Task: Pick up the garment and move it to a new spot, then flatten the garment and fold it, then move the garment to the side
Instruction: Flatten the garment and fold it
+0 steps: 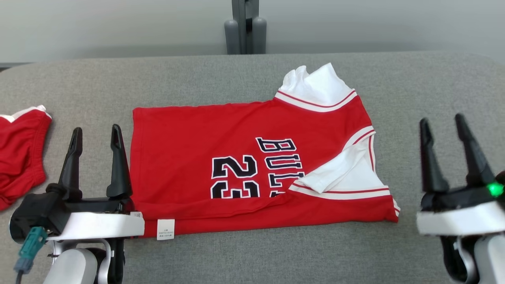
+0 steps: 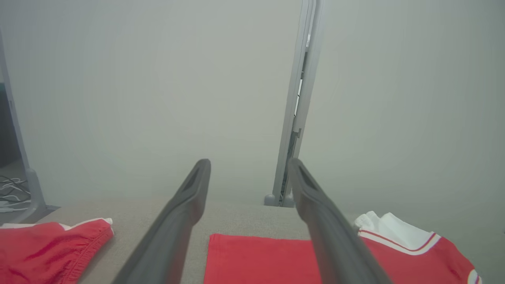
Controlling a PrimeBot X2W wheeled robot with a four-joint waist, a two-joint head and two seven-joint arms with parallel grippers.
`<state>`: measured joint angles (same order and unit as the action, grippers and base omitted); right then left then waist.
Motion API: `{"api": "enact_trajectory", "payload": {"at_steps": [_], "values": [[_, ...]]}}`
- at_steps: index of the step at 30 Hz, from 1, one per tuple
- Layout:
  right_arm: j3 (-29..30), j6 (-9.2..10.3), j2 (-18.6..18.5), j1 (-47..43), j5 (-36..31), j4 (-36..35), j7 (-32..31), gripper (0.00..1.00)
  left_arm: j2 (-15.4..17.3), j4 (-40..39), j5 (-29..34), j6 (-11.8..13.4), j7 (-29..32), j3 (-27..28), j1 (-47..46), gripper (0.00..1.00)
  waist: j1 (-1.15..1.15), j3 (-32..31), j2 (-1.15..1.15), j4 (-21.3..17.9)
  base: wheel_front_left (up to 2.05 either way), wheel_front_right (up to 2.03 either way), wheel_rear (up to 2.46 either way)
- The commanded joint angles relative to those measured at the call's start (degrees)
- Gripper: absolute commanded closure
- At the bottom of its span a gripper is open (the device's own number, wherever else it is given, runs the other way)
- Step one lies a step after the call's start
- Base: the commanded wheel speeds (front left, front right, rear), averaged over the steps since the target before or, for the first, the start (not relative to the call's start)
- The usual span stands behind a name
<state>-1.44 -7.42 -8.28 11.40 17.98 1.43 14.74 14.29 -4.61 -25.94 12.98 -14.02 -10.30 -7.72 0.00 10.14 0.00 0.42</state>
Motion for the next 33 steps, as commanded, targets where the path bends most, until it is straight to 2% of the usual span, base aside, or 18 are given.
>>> {"api": "enact_trajectory", "payload": {"at_steps": [1, 6, 14, 27, 33], "values": [[0.01, -0.13, 0.29, -2.42, -2.78, -0.99, 0.45, 0.0, 0.69, 1.2, 1.27, -0.27, -0.38, -0.2, -0.71, 0.0, 0.0, -1.08, 0.0, -0.2, 0.0, 0.0, 0.0], [0.32, -0.11, 1.98, -7.08, -7.22, -1.99, -0.31, 0.0, 2.43, 4.79, 3.98, -0.79, -0.77, -0.68, 1.52, 0.0, 0.0, -3.24, 0.0, -0.3, 0.0, 0.0, 0.0], [1.07, -0.08, 3.7, -11.75, -9.43, -1.77, -1.96, 0.0, 3.52, 7.38, 3.51, -1.45, -0.69, -0.83, 4.6, 0.0, 0.0, -5.59, 0.0, -0.51, 0.0, 0.0, 0.0], [1.09, -0.08, 4.97, -11.52, -9.44, -2.04, -2.61, 0.0, 4.35, 7.19, 3.31, -0.99, 1.2, -1.51, 5.12, 0.0, 0.0, -5.69, 0.0, -0.32, 0.0, 0.0, 0.0], [0.51, -0.08, 4.63, -10.35, -9.58, 2.36, -3.36, 0.0, 4.29, 8.58, 2.51, -1.34, 3.3, -2.57, 6.3, 0.0, 0.0, -4.58, 0.0, 0.09, 0.0, 0.0, 0.0]]}}
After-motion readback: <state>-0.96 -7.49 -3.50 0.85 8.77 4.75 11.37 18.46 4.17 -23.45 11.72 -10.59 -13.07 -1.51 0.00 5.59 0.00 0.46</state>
